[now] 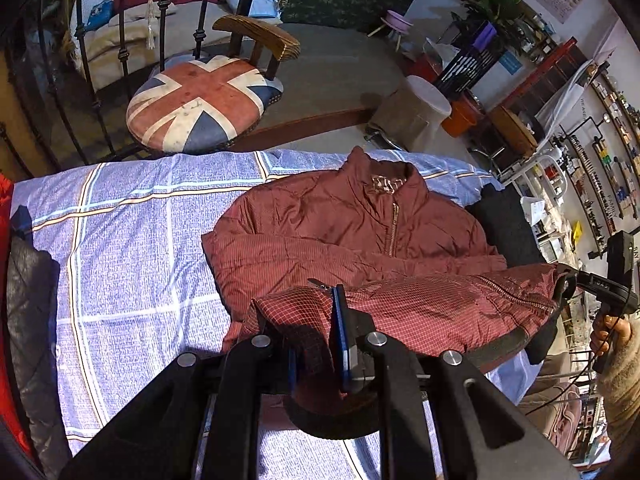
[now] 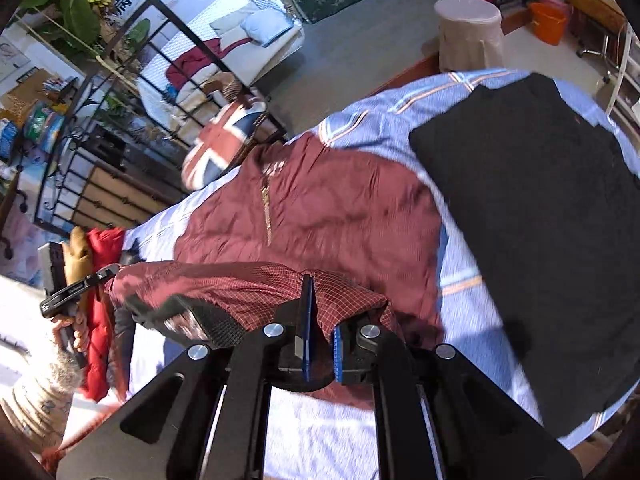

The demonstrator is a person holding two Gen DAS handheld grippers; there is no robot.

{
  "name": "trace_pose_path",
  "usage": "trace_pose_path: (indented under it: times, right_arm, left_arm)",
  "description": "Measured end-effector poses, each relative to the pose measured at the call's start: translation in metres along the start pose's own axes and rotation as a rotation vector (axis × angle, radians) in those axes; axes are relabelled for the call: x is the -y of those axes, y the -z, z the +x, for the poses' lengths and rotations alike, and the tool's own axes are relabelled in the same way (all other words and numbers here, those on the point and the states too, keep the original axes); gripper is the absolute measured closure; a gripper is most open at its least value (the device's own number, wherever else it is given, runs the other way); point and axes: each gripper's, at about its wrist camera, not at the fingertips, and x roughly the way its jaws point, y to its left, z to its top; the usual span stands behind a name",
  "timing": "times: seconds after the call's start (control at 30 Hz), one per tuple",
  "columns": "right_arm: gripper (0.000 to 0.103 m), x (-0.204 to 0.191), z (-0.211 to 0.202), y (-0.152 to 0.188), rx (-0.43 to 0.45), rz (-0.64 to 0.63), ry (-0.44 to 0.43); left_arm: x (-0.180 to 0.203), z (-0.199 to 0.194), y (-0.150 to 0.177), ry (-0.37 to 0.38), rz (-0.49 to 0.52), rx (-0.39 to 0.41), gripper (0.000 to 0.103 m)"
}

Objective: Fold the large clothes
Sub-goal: 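Lift the hem with both tools and fold it toward the collar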

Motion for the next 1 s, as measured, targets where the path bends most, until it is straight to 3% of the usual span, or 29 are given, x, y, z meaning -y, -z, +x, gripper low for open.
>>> trace_pose_path:
  times: [0.13, 0.4, 0.63, 0.77, 0.87, 0.93, 1.0]
  right_arm:
    - [0.095, 0.005, 0.024, -0.023, -0.014, 0.017, 0.051]
    - [0.095, 0.033, 0.067, -0.057, -0.046, 0.152, 0.061]
    - [0.095, 0.060, 0.098, -0.063, -0.088, 0.296, 0.027]
    - [0.095, 0.075, 0.112, -0.065, -0.106, 0.358, -0.004]
    - [0.095, 0.080, 0.119, -0.065, -0.113, 0.388, -0.017]
    - [0.095, 0.086, 0.123, -0.066, -0.118, 0.426, -0.034]
    - [0.093, 0.092, 0.128, -0.065, -0.128, 0.475, -0.045]
  left_arm:
    - [0.002, 0.020, -0.018, -0.029, -0.006, -0.012, 0.089]
    - [-0.013, 0.055, -0.044, -0.028, -0.103, -0.063, 0.086]
    - [-0.039, 0.059, -0.044, 0.078, -0.251, -0.061, 0.081]
    - [-0.060, 0.052, -0.042, 0.193, -0.380, -0.040, 0.078]
    - [-0.068, 0.042, -0.042, 0.202, -0.407, -0.006, 0.071]
    - [-0.075, 0.024, -0.043, 0.126, -0.403, 0.062, 0.050]
    - [-0.082, 0.012, -0.042, 0.094, -0.414, 0.101, 0.046]
